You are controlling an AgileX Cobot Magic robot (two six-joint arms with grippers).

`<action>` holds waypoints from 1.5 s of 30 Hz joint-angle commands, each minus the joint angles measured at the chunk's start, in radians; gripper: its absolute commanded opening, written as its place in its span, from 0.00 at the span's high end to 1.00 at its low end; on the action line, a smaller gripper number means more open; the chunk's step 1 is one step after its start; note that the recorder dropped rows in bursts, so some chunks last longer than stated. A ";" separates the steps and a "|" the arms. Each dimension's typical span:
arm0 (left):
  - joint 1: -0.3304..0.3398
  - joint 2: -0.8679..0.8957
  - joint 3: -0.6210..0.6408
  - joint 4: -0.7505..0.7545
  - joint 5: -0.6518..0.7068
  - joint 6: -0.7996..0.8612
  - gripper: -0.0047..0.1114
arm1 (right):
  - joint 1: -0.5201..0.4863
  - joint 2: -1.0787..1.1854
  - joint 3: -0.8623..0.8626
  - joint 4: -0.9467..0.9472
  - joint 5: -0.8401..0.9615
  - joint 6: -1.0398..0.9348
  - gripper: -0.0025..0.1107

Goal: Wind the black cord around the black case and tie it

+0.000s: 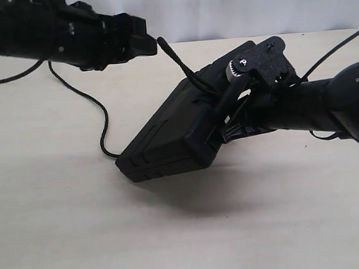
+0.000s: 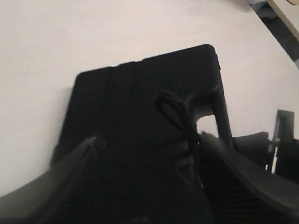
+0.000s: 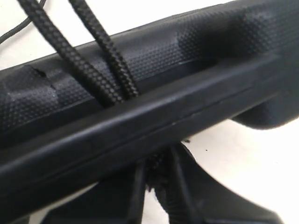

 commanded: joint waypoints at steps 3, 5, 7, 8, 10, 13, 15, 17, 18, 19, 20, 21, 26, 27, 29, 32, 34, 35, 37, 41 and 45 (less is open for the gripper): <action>0.020 0.202 -0.184 -0.151 0.214 -0.011 0.47 | 0.002 -0.002 -0.005 0.000 0.011 0.006 0.94; 0.011 0.219 -0.192 -0.188 0.212 -0.007 0.47 | 0.002 -0.002 -0.005 0.000 0.011 0.006 0.94; 0.004 0.220 -0.192 -0.192 0.175 -0.005 0.47 | 0.002 -0.002 -0.005 0.000 0.011 0.006 0.94; 0.002 0.220 -0.192 -0.183 0.147 -0.005 0.47 | 0.002 -0.002 -0.005 0.000 0.011 0.006 0.94; 0.002 0.220 -0.192 -0.183 0.122 -0.005 0.47 | 0.002 -0.002 -0.005 0.000 0.011 0.006 0.94; 0.002 0.220 -0.192 -0.186 0.131 0.011 0.48 | 0.002 -0.002 -0.005 0.000 0.011 0.008 0.94; -0.003 0.220 -0.192 -0.184 0.135 0.049 0.52 | 0.002 -0.002 -0.005 0.000 0.011 0.027 0.94; -0.007 0.220 -0.192 -0.184 0.142 0.053 0.62 | 0.002 -0.002 -0.005 0.000 0.007 0.051 0.94; -0.007 0.220 -0.192 -0.184 0.146 0.053 0.67 | 0.002 -0.002 -0.005 0.000 0.007 0.056 0.94; -0.007 0.220 -0.192 -0.184 0.148 0.053 0.73 | 0.002 -0.002 -0.005 0.000 0.007 0.056 0.94; -0.007 0.220 -0.192 -0.184 0.157 0.053 0.79 | 0.002 -0.002 -0.005 0.000 0.007 0.056 0.94; -0.007 0.220 -0.192 -0.184 0.162 0.053 0.84 | 0.002 -0.002 -0.005 0.000 0.007 0.059 0.92; -0.007 0.220 -0.192 -0.186 0.192 0.051 0.96 | 0.002 -0.009 -0.005 0.000 0.025 0.082 0.72; -0.007 0.220 -0.192 -0.186 0.194 0.051 0.96 | 0.002 -0.014 -0.005 0.000 0.025 0.105 0.67; -0.007 0.220 -0.192 -0.186 0.197 0.051 0.96 | 0.002 -0.044 -0.003 0.000 0.033 0.128 0.55; -0.007 0.220 -0.192 -0.186 0.206 0.051 0.96 | -0.015 -0.108 0.013 -0.015 0.053 0.126 0.43; -0.007 0.220 -0.192 -0.186 0.216 0.051 0.96 | -0.048 -0.156 0.026 -0.015 0.085 0.126 0.40; -0.007 0.220 -0.192 -0.186 0.216 0.051 0.96 | -0.075 -0.177 0.037 -0.020 0.111 0.126 0.40; -0.009 0.220 -0.192 -0.186 0.218 0.051 0.96 | -0.136 -0.208 0.057 -0.052 0.163 0.126 0.40; -0.027 0.220 -0.192 -0.184 0.216 0.051 0.96 | -0.241 -0.255 0.097 -0.094 0.232 0.135 0.40; -0.041 0.220 -0.190 -0.169 0.216 0.051 0.96 | -0.271 -0.279 0.108 -0.107 0.364 0.132 0.40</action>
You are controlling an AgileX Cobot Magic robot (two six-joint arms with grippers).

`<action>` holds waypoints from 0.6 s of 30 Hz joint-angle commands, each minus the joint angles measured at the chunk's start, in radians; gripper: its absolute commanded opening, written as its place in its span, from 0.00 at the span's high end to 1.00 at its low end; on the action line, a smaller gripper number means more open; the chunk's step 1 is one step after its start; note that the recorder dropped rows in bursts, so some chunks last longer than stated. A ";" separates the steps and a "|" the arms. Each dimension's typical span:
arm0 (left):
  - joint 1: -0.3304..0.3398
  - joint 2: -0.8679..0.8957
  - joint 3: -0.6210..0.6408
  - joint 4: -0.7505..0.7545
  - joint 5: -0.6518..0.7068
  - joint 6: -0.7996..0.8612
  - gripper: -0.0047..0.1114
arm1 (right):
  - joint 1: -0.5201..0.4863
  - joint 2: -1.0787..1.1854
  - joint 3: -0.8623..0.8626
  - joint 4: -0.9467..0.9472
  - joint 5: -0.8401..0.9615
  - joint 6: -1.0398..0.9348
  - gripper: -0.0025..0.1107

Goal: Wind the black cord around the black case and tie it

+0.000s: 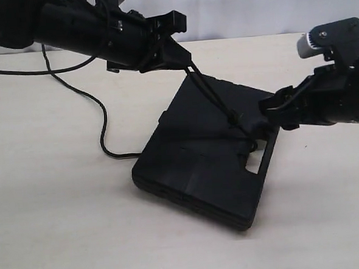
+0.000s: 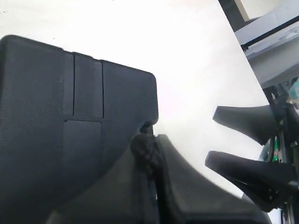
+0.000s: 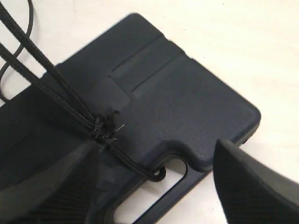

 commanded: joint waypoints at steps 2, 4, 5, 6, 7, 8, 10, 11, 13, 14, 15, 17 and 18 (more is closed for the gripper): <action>-0.032 0.000 -0.008 0.032 0.007 0.002 0.96 | -0.011 -0.028 0.011 -0.056 0.204 -0.039 0.40; -0.049 0.000 -0.008 0.055 -0.002 0.002 0.96 | 0.016 -0.028 0.020 -0.077 0.233 -0.105 0.40; -0.060 0.000 -0.008 0.070 -0.007 0.002 0.96 | 0.032 -0.028 0.025 -0.077 0.228 -0.149 0.40; -0.071 0.000 -0.008 0.077 -0.020 0.004 0.96 | 0.048 -0.028 0.033 -0.077 0.216 -0.201 0.40; -0.078 0.000 -0.008 0.080 -0.028 0.004 0.96 | 0.062 -0.028 0.038 -0.077 0.203 -0.241 0.40; -0.086 0.000 -0.008 0.095 -0.036 0.004 0.96 | 0.080 -0.028 0.043 -0.073 0.182 -0.285 0.40; -0.097 0.000 -0.008 0.114 -0.045 0.004 0.96 | 0.109 -0.028 0.054 -0.055 0.119 -0.343 0.40; -0.097 0.000 -0.008 0.125 -0.045 0.005 0.96 | 0.122 -0.026 0.056 -0.048 0.075 -0.361 0.40; -0.097 0.000 -0.008 0.142 -0.046 0.005 0.96 | 0.139 -0.009 0.058 -0.023 0.007 -0.371 0.40; -0.097 0.000 -0.008 0.155 -0.046 0.005 0.96 | 0.141 0.005 0.058 -0.014 -0.022 -0.371 0.40; -0.095 0.000 -0.008 0.169 -0.044 0.005 0.96 | 0.141 0.023 0.058 -0.014 -0.032 -0.371 0.40; -0.095 0.000 -0.008 0.189 -0.042 0.005 0.96 | 0.141 0.062 0.058 -0.014 -0.030 -0.371 0.40; -0.095 0.000 -0.008 0.196 -0.042 0.005 0.96 | 0.141 0.086 0.058 -0.014 -0.030 -0.371 0.40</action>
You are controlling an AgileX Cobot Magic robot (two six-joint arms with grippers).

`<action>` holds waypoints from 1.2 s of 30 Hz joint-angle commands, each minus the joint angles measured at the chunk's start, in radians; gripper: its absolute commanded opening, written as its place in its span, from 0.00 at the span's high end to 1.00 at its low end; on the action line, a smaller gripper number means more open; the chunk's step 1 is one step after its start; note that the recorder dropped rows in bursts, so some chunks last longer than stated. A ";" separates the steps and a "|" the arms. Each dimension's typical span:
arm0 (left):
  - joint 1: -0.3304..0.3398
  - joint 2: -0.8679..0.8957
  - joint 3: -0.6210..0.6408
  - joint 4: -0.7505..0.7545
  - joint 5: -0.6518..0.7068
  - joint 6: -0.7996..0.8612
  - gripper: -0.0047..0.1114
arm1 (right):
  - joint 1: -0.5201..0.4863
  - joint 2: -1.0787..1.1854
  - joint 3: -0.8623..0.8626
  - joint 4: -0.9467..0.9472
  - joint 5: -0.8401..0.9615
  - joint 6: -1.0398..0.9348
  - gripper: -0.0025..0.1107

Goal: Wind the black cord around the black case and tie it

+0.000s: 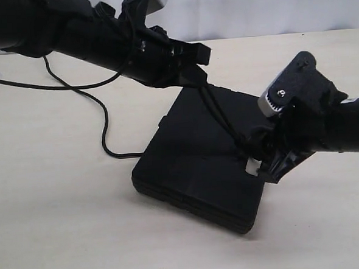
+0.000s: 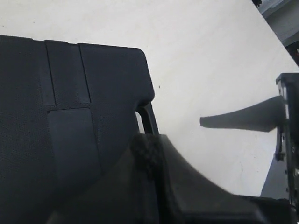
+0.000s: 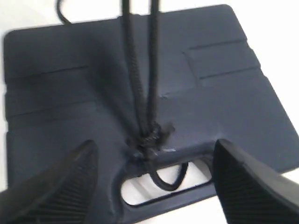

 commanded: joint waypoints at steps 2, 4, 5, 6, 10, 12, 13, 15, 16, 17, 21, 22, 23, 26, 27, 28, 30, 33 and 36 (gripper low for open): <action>-0.001 0.000 -0.006 0.041 0.002 0.005 0.96 | 0.004 0.113 -0.001 0.011 -0.030 -0.019 0.40; -0.001 0.000 -0.006 0.043 0.002 0.005 0.96 | 0.004 0.150 -0.020 0.011 -0.032 -0.019 0.40; -0.001 0.000 -0.006 0.043 0.002 0.005 0.96 | 0.004 0.163 -0.032 0.011 -0.029 -0.027 0.40; -0.001 0.000 -0.006 0.043 0.004 0.005 0.96 | 0.004 0.179 -0.046 0.011 -0.018 -0.038 0.40; -0.001 0.000 -0.006 0.043 0.022 0.005 0.96 | 0.004 0.230 -0.096 0.011 0.017 -0.048 0.40; -0.001 0.000 -0.006 0.043 0.041 0.008 0.96 | 0.004 0.251 -0.121 0.011 0.020 -0.048 0.45; -0.001 0.000 -0.006 0.043 0.043 0.011 0.96 | 0.004 0.256 -0.129 0.011 0.026 -0.048 0.48; -0.001 0.000 -0.006 0.044 0.059 0.037 0.96 | 0.004 0.271 -0.146 0.011 0.042 -0.048 0.64; -0.001 0.000 -0.006 0.044 0.069 0.043 0.96 | 0.004 0.276 -0.151 0.011 0.062 -0.048 0.75; -0.001 0.000 -0.006 0.044 0.069 0.053 0.96 | 0.004 0.276 -0.151 0.011 0.070 -0.050 0.83; -0.003 0.000 -0.006 0.044 0.079 0.053 0.96 | 0.004 0.276 -0.151 0.024 0.134 -0.104 0.94; -0.003 0.000 -0.006 0.044 0.092 0.053 0.96 | 0.004 0.276 -0.151 0.037 0.138 -0.104 0.94; -0.003 0.000 -0.006 0.046 0.100 0.053 0.96 | 0.004 0.274 -0.151 0.046 0.138 -0.106 0.94; -0.003 0.000 -0.006 0.055 0.126 0.053 0.96 | 0.004 0.253 -0.151 0.092 0.138 -0.149 0.94; -0.003 0.000 -0.006 0.064 0.131 0.053 0.96 | 0.004 0.241 -0.151 0.106 0.138 -0.152 0.94; -0.003 0.000 -0.006 0.066 0.142 0.053 0.96 | 0.004 0.235 -0.151 0.121 0.135 -0.153 0.94; -0.009 0.005 -0.006 0.067 0.143 0.053 0.96 | 0.004 0.227 -0.151 0.121 0.132 -0.153 0.94; -0.037 0.043 -0.006 0.069 0.143 0.051 0.96 | 0.004 0.223 -0.151 0.121 0.132 -0.153 0.94; -0.044 0.088 -0.006 0.069 0.140 0.051 0.96 | 0.004 0.223 -0.151 0.121 0.132 -0.153 0.94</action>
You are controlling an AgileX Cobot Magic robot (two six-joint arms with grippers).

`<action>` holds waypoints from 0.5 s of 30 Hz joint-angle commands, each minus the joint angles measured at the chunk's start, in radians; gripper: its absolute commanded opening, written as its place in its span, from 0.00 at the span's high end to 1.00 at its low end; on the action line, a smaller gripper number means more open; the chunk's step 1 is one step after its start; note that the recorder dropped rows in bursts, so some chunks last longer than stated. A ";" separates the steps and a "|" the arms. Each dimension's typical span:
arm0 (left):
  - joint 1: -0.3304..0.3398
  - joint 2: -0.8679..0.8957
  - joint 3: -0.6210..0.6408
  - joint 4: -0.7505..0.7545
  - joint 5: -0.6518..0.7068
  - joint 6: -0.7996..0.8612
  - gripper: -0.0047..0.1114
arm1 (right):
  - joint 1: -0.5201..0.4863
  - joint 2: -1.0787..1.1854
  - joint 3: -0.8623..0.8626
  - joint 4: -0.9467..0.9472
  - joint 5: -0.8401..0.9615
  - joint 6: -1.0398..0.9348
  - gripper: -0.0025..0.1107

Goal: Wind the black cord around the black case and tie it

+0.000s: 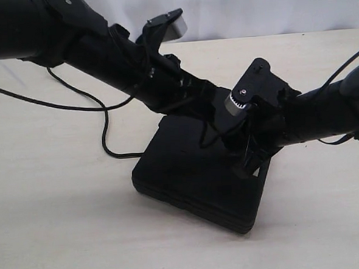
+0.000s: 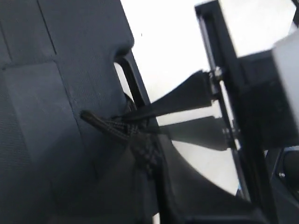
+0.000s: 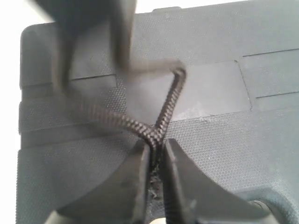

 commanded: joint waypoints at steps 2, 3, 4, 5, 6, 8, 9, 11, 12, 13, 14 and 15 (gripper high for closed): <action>-0.010 0.043 -0.006 0.022 -0.024 0.002 0.96 | 0.000 -0.014 -0.005 0.010 0.004 -0.009 0.94; -0.005 0.041 -0.006 0.028 -0.031 0.002 0.96 | 0.000 -0.014 -0.005 0.010 0.004 -0.009 0.94; -0.003 0.039 -0.006 0.031 -0.038 0.002 0.96 | 0.000 -0.014 -0.005 0.010 0.004 -0.009 0.94; 0.003 0.036 -0.006 0.033 -0.040 0.002 0.96 | 0.000 -0.014 -0.005 0.010 0.004 -0.009 0.94; 0.011 0.032 -0.006 0.033 -0.042 0.002 0.96 | 0.000 -0.014 -0.005 0.010 0.007 -0.009 0.93; 0.033 0.023 -0.006 0.033 -0.046 0.002 0.96 | 0.000 -0.014 -0.005 0.008 0.022 -0.009 0.86; 0.042 0.018 -0.006 0.033 -0.046 0.002 0.96 | 0.000 -0.014 -0.005 0.006 0.025 -0.006 0.82; 0.073 0.004 -0.006 0.033 -0.046 0.002 0.96 | 0.000 -0.018 -0.005 0.006 0.025 -0.001 0.64; 0.086 -0.003 -0.006 0.031 -0.046 0.002 0.96 | 0.000 -0.026 -0.005 0.006 0.028 -0.001 0.55; 0.093 -0.010 -0.006 0.031 -0.038 0.002 0.96 | 0.000 -0.037 -0.005 0.006 0.029 -0.001 0.47; 0.098 -0.010 -0.006 0.031 -0.033 0.002 0.96 | 0.000 -0.048 -0.005 0.006 0.032 -0.001 0.42; 0.103 -0.013 -0.006 0.031 -0.021 0.002 0.96 | 0.000 -0.062 -0.005 0.002 0.037 -0.001 0.39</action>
